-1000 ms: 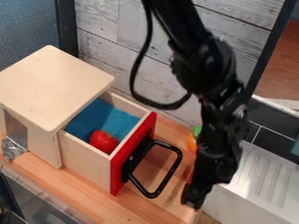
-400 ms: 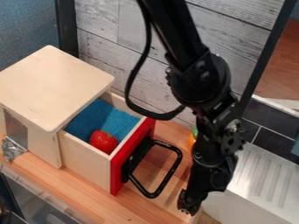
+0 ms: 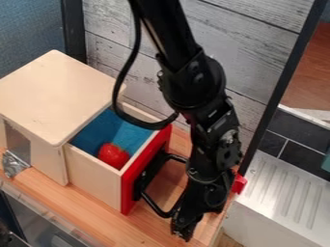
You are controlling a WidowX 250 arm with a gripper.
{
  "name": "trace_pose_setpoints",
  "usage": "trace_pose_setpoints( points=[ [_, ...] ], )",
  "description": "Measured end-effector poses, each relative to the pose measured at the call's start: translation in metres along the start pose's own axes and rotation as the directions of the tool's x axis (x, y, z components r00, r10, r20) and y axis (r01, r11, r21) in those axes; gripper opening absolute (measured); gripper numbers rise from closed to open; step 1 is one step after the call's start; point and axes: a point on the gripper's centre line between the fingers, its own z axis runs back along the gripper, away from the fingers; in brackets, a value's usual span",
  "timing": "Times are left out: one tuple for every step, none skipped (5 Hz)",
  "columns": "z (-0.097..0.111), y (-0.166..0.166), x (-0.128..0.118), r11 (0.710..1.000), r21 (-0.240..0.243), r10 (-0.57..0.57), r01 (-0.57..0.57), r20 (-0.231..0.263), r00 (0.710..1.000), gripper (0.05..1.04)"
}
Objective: Closing the drawer
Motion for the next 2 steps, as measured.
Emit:
trace_pose_setpoints(
  points=[
    [0.0019, -0.001, -0.0103, 1.0, -0.008, 0.015, -0.015, -0.006, 1.0, 0.999],
    [0.0051, 0.0007, -0.0183, 1.0, 0.002, 0.03, -0.03, -0.009, 0.999, 0.999]
  ],
)
